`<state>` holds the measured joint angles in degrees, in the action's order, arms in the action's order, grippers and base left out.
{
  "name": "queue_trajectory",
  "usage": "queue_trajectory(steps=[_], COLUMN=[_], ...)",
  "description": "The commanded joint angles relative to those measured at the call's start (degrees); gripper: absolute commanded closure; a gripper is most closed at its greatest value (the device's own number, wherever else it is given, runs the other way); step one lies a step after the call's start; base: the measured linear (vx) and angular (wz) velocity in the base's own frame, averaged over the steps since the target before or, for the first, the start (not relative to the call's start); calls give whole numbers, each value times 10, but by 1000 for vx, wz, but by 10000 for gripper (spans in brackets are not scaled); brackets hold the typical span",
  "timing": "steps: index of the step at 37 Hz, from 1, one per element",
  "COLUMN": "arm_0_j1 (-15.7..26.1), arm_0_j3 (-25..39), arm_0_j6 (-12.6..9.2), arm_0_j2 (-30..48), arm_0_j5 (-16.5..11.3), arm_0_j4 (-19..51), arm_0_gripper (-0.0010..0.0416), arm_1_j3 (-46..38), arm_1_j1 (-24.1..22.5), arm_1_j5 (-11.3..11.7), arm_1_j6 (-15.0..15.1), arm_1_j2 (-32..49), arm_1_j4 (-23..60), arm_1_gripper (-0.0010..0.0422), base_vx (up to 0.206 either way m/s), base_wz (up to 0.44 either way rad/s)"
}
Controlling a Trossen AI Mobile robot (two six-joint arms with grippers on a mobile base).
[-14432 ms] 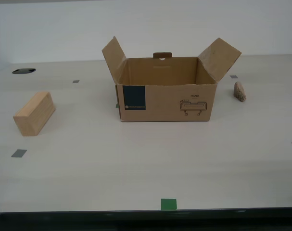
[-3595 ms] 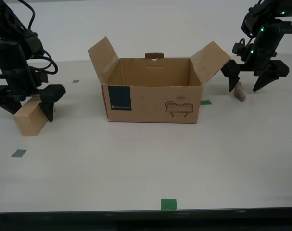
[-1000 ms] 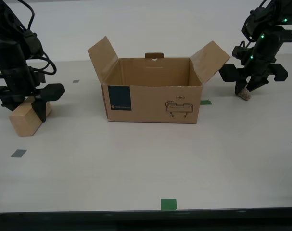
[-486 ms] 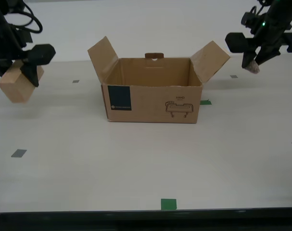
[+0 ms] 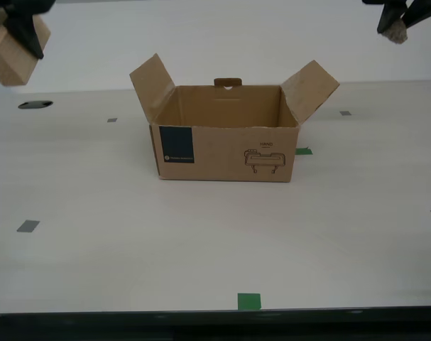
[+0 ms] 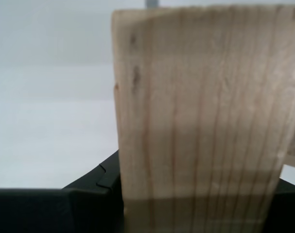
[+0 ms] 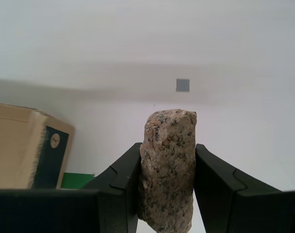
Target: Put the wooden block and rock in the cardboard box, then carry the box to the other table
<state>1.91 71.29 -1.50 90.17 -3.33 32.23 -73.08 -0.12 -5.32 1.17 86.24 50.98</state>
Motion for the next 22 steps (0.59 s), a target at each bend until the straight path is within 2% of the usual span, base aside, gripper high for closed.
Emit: queue_trajectory(steps=[1, 6, 15, 22], arm_0_j1=[0, 1, 1, 2], arm_0_j3=[1, 1, 1, 2], arm_0_j6=[0, 1, 1, 0], arm_0_j2=[-33, -75, -139, -169], arm_0_j5=[1, -9, -104, -200], arm_0_j4=[15, 32, 42, 42], arm_0_gripper=[407, 407, 407, 407], arm_1_j3=[-47, -104, -187, -230], arm_1_j1=[-1, -1, -18, -39], arm_1_j5=[-26, -75, -85, -134], arm_1_j6=[32, 33, 37, 49], arm_1_j2=[0, 0, 0, 0], arm_1_j4=[18, 21, 21, 15], arm_1_gripper=[413, 413, 413, 413], base_vx=[0, 0, 0, 0], base_wz=[0, 0, 0, 0])
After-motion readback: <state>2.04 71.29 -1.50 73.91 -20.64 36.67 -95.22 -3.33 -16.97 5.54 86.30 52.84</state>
